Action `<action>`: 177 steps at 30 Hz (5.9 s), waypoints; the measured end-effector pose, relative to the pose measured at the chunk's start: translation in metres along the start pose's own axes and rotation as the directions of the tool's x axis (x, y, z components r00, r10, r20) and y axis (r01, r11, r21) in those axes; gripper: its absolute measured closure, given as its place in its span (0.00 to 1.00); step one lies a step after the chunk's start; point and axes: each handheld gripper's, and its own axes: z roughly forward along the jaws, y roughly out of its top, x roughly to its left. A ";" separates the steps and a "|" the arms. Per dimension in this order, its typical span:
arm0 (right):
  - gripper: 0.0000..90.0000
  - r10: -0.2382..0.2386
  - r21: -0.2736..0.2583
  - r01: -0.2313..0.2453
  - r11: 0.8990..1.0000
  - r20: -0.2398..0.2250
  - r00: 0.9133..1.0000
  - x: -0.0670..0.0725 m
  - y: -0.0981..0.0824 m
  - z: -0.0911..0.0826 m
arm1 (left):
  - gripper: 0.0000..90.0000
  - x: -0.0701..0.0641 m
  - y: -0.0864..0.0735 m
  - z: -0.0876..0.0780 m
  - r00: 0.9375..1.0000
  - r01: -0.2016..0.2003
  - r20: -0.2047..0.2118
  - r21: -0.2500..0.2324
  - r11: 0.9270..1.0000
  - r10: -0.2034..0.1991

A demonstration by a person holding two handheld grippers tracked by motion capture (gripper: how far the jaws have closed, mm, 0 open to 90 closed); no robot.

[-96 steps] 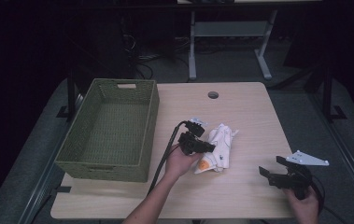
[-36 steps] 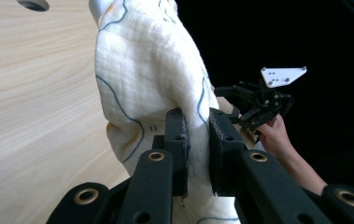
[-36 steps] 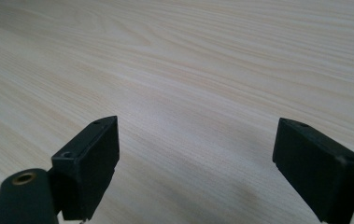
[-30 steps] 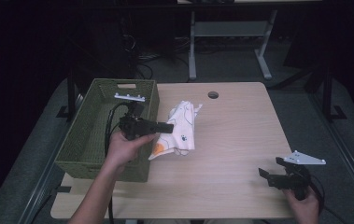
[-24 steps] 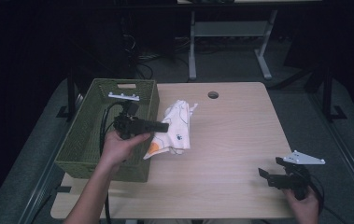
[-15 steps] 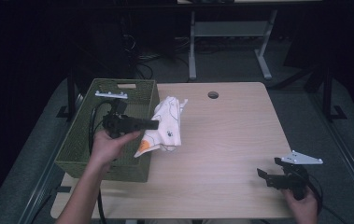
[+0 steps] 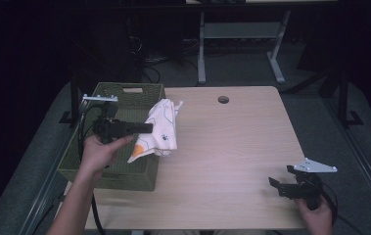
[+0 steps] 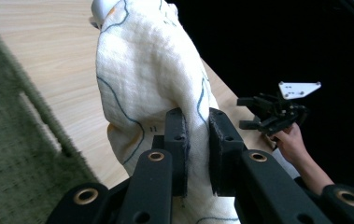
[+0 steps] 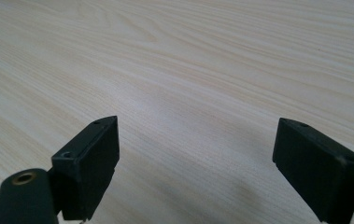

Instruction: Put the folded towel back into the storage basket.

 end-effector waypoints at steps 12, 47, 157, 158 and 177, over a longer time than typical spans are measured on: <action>0.16 -0.010 0.003 0.010 1.000 0.004 1.000 0.001 0.000 0.000 | 0.89 0.015 -0.008 -0.017 1.000 0.018 -0.022 -0.014 1.000 -0.019; 0.16 -0.032 0.056 0.031 0.998 0.015 0.999 0.004 0.000 0.010 | 0.89 0.095 -0.027 -0.038 0.990 0.076 -0.120 0.041 0.996 -0.070; 0.16 -0.078 0.075 0.078 0.994 0.001 0.997 0.012 0.005 0.019 | 0.93 0.137 -0.051 0.070 0.952 0.113 -0.282 0.691 0.714 0.122; 0.16 -0.077 0.073 0.076 0.994 0.002 0.997 0.012 0.005 0.018 | 0.93 0.137 -0.050 0.069 0.952 0.113 -0.283 0.679 0.725 0.117; 0.16 -0.078 0.062 0.078 0.995 0.000 0.997 0.013 0.006 0.017 | 0.70 0.098 -0.033 0.016 0.941 0.003 -0.302 0.455 0.890 0.152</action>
